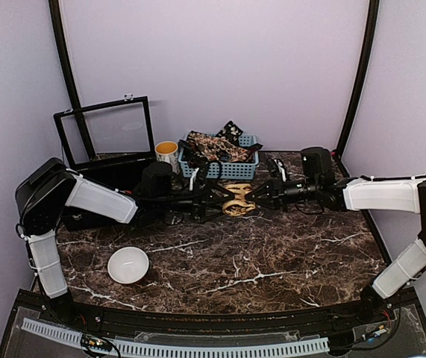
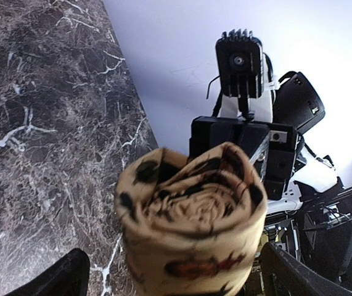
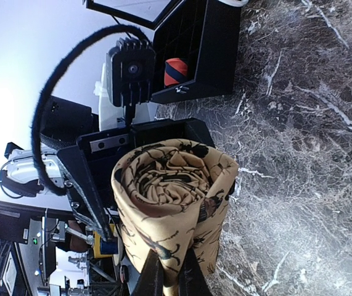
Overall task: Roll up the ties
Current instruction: Pass from the right arm to the left
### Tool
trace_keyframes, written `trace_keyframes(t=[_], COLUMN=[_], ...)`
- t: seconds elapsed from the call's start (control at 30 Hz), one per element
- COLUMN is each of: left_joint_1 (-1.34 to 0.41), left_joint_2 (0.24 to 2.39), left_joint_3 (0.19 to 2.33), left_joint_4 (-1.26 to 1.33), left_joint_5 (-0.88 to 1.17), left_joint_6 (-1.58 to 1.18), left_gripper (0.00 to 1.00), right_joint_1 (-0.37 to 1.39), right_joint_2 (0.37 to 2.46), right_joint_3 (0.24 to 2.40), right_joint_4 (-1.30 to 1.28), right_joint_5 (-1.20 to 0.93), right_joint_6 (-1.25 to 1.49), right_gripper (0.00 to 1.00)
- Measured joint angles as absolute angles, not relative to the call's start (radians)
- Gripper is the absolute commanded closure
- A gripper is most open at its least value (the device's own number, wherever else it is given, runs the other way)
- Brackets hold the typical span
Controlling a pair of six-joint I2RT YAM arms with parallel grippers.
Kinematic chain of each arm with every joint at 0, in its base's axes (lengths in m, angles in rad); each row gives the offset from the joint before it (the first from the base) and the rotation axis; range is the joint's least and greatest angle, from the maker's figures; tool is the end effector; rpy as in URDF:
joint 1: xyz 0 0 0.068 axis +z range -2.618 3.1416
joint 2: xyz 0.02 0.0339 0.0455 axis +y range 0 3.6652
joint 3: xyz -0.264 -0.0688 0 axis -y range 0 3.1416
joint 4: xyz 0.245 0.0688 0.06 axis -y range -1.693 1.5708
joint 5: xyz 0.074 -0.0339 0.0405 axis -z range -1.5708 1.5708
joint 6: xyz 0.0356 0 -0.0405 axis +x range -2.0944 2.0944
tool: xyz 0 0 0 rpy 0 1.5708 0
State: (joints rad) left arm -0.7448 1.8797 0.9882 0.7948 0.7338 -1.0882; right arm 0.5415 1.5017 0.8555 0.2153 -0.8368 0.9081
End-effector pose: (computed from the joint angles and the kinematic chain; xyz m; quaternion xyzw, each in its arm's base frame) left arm 0.2785 -0.2892 0.2024 0.1195 0.7222 -0.6595 0.1711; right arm 0.2627 0.1888 0.2364 -0.0753 0.7964 0.5830 0.1423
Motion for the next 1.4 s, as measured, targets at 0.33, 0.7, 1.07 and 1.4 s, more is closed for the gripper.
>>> trace_keyframes(t=[0.33, 0.7, 1.07, 1.4], left_joint_1=[-0.756, -0.757, -0.762, -0.760], left_joint_2=[1.953, 1.983, 2.002, 2.005], left_joint_3=[1.038, 1.053, 1.067, 1.067], left_joint_4=[0.933, 0.974, 0.980, 0.979], left_joint_5=[0.799, 0.821, 0.826, 0.822], left_joint_6=[-1.169, -1.216, -1.235, -1.240], left_gripper=[0.10, 0.13, 0.23, 0.47], right_joint_1=[0.576, 0.582, 0.592, 0.593], right_joint_2=[1.547, 1.570, 1.579, 1.579], right_joint_3=[0.855, 0.866, 0.875, 0.885], right_joint_4=[0.275, 0.294, 0.290, 0.284], right_joint_5=[-0.854, -0.865, -0.867, -0.867], right_joint_6=[0.939, 0.945, 0.943, 0.940], right_gripper=[1.00, 1.00, 1.00, 1.00])
